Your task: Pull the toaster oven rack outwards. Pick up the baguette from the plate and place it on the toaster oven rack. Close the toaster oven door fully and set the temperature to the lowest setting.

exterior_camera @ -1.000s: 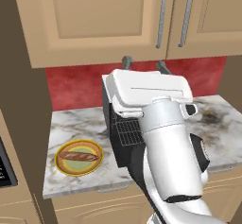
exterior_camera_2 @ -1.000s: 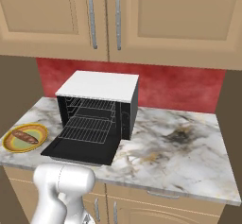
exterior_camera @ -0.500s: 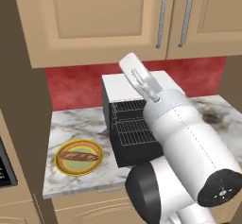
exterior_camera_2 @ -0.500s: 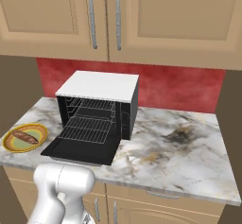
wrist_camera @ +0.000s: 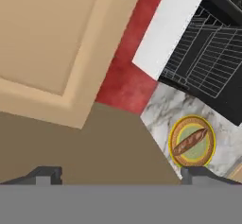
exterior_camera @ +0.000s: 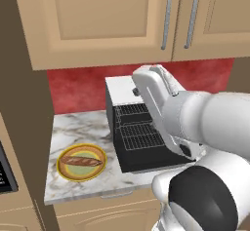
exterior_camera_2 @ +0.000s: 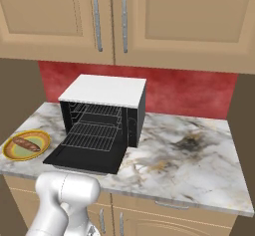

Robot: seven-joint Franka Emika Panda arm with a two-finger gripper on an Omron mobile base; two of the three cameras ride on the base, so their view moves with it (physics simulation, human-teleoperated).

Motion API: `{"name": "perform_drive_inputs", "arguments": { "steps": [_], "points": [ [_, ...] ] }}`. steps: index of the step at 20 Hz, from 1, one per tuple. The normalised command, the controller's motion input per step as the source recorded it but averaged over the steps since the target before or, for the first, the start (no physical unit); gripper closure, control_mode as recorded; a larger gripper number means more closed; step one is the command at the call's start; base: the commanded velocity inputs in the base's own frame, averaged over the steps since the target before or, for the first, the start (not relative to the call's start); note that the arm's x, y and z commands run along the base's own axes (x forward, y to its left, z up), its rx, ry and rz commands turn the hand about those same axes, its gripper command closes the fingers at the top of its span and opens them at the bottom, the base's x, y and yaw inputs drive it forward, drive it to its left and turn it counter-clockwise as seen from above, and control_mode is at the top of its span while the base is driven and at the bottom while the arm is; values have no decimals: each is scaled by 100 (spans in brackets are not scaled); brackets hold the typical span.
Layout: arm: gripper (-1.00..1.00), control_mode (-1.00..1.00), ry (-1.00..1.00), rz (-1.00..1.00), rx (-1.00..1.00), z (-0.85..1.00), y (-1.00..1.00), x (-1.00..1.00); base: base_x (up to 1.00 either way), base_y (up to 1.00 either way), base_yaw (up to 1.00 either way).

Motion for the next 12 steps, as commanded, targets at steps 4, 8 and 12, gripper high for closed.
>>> {"name": "perform_drive_inputs", "arguments": {
  "steps": [4, 8, 12],
  "points": [
    [-100, -100, 45, 21, 18, -61, 0, -3, 0, 0, 0],
    [-100, -100, 33, 20, 12, -45, 0, -3, 0, 0, 0],
    [-100, -100, 25, 14, 1, -42, 0, 0, 0, 0, 0]
  ]
}}
